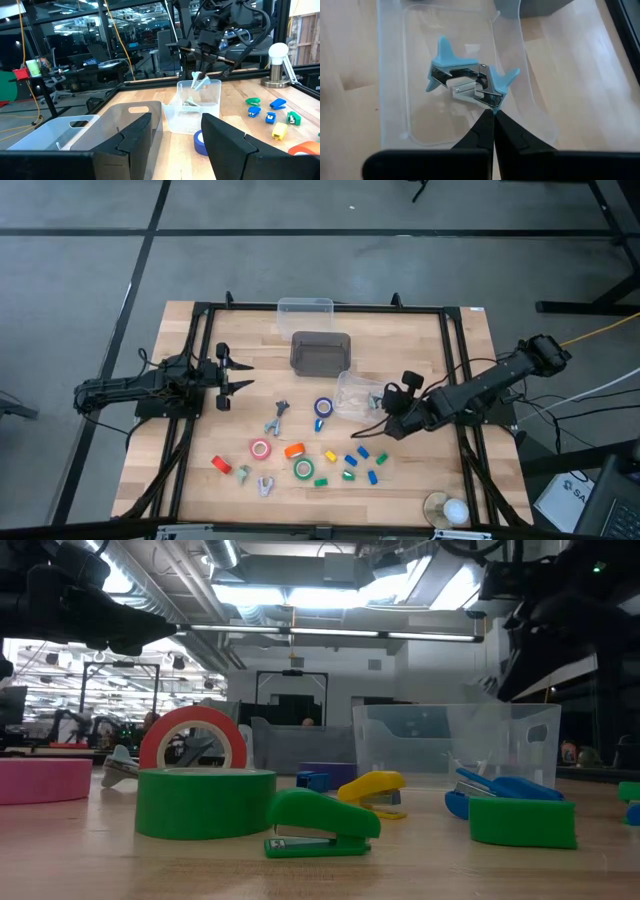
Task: Pick and place Stapler, Stapler remover, tape
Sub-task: Put the blue staple remover into the bottom transparent bin, then put the green stapler into the black bin
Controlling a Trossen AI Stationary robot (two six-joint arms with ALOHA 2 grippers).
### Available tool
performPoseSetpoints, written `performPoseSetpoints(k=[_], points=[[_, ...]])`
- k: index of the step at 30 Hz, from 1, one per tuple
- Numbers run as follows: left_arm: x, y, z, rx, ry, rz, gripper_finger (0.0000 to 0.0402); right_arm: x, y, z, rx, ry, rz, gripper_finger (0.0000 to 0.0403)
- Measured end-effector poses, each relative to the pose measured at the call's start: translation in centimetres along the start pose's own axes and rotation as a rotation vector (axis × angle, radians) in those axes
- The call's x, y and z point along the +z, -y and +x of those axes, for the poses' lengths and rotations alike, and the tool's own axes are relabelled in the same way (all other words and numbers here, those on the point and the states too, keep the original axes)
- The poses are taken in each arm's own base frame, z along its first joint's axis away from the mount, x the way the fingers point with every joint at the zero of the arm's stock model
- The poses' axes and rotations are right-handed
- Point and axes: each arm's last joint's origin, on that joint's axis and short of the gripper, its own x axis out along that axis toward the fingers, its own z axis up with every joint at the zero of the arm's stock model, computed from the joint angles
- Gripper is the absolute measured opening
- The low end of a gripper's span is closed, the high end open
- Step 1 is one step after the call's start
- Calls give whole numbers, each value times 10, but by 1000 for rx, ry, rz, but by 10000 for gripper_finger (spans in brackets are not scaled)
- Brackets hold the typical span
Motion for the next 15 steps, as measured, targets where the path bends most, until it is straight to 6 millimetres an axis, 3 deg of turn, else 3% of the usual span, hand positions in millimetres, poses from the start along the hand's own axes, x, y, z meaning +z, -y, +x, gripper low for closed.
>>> performPoseSetpoints(k=[15], points=[[0, 0, 0, 0, 0, 0, 169, -1, 2, 1, -4, -16, -1, 67]])
